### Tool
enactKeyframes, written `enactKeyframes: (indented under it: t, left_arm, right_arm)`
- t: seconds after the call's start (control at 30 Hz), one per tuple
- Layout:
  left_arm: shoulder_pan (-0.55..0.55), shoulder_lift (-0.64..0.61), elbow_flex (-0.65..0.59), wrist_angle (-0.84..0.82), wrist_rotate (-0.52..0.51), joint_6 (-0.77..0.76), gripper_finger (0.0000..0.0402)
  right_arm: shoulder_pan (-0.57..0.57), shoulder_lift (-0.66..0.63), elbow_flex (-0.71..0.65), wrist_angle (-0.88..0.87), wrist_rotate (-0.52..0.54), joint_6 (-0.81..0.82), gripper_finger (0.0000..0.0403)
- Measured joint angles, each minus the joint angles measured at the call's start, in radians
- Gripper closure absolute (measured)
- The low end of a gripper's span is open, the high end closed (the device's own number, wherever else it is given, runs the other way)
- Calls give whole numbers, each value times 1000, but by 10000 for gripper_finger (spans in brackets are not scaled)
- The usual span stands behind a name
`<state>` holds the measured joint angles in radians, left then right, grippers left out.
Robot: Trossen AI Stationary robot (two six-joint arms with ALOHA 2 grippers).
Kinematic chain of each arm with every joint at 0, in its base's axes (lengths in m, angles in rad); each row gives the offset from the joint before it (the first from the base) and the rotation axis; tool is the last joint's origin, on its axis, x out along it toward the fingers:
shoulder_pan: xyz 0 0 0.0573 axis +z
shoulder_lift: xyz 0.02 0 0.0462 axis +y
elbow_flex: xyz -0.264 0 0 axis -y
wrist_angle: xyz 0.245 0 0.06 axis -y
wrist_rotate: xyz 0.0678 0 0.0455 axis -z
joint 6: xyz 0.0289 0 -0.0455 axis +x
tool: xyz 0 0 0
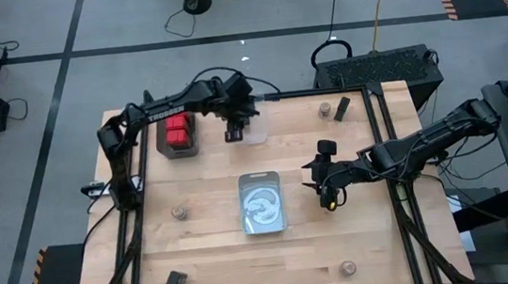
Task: Sort spices by type
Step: Put the black seasoning can into the transparent bin
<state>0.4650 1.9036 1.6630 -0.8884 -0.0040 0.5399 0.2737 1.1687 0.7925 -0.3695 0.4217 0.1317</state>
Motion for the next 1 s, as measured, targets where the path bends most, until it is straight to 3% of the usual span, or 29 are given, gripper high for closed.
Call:
enactKeyframes:
  t: [0.27,0.53,0.8,1.0]
  left_arm:
    - [-88,-11,0,-146,13,-113,224]
    - [-179,-37,0,-359,178,-245,224]
    - [-350,-172,-1,-401,174,-361,224]
    - [-504,-307,-17,-384,75,-531,224]
  right_arm:
    - [1,0,0,2,-3,26,197]
    - [1,0,0,3,-6,71,197]
    - [22,0,0,6,-9,120,197]
    - [63,0,0,32,-8,159,197]
